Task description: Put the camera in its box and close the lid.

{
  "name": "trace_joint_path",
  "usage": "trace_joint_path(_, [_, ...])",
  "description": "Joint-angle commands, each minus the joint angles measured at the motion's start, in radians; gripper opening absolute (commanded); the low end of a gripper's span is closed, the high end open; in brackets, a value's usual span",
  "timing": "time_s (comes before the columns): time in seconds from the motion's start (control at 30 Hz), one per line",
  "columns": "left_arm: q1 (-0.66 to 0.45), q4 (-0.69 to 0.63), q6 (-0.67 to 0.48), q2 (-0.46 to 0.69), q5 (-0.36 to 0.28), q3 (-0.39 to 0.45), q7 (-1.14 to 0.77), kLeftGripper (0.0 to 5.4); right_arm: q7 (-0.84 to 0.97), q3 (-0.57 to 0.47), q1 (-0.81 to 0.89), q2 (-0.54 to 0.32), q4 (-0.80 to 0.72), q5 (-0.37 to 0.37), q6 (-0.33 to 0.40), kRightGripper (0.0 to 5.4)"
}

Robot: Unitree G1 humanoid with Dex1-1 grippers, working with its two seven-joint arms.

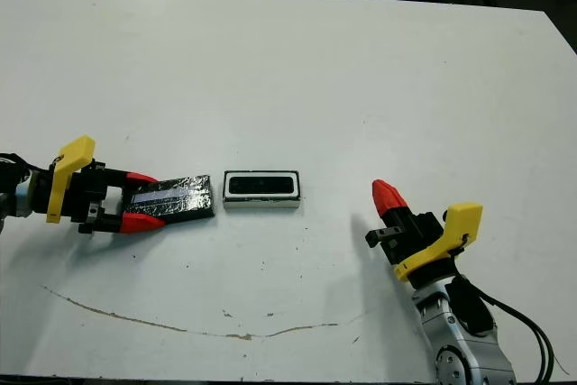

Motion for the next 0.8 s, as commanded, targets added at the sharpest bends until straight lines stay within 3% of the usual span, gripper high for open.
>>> trace_joint_path(0.03, [-0.001,0.018,0.028,0.009,-0.014,0.003,-0.024,3.17,-0.008,-0.004,0.008,-0.013,0.007,-0.006,0.005,0.00])
trace_joint_path(0.47, [-0.029,0.090,0.098,-0.065,-0.140,0.104,0.004,3.17,0.004,0.002,0.001,-0.019,0.015,0.001,0.006,0.00])
trace_joint_path(0.8, [-0.112,0.181,0.067,-0.164,-0.114,0.065,-0.025,3.17,0.006,0.001,-0.002,-0.019,0.020,0.002,0.001,0.00])
